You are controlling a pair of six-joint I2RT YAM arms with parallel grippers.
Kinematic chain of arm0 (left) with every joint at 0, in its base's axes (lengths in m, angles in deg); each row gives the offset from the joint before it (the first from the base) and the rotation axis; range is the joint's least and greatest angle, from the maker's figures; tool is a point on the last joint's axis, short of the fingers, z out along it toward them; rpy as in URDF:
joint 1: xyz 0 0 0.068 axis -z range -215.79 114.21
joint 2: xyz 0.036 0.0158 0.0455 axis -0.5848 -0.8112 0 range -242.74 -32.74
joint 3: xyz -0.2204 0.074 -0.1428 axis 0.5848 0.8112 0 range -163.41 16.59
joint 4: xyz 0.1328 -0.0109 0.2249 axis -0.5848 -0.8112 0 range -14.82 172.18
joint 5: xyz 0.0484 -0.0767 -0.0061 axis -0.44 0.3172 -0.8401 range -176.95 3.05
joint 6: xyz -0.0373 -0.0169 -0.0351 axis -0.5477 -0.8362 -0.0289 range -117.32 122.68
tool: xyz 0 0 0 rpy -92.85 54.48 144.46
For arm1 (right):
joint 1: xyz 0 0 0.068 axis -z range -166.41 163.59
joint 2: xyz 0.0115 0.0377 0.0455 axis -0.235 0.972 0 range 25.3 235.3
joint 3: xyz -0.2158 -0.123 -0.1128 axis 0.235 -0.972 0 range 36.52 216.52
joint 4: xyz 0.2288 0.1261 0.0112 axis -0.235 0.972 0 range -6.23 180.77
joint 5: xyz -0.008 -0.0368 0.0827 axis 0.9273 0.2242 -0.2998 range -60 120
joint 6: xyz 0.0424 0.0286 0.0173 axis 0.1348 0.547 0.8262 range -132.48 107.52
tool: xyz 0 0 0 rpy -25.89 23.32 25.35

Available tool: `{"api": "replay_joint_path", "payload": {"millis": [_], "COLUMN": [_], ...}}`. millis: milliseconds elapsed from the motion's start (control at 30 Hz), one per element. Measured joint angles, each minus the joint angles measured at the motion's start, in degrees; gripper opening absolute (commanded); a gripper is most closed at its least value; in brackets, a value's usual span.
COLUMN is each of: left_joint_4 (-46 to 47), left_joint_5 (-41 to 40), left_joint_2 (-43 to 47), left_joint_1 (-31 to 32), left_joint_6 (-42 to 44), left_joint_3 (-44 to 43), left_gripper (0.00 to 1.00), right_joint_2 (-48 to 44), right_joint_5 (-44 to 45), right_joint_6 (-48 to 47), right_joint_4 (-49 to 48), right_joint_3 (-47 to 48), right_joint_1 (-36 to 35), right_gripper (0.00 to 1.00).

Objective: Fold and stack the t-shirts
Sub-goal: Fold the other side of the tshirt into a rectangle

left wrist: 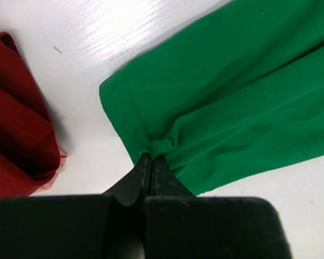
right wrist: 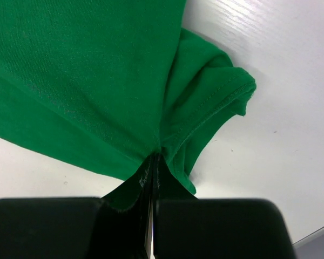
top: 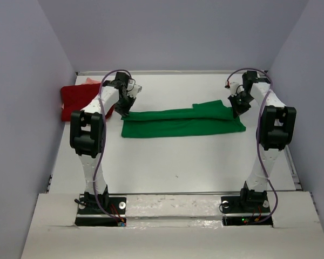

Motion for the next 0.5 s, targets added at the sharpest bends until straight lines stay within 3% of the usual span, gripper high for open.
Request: {"api": "replay_joint_path", "payload": {"millis": [500], "left_joint_4": [4.0], "left_joint_5": [-10.0], "left_joint_2": [0.0], "left_joint_1": [6.1], "left_joint_6": [-0.2], "left_joint_3": [7.0], "left_gripper": [0.00], "right_joint_2": [0.2], "right_joint_5": [1.0], "right_joint_6": [-0.6], "right_joint_4": [-0.3], "right_joint_3": [-1.4], "right_joint_1": [0.0], "right_gripper": [0.00]}}
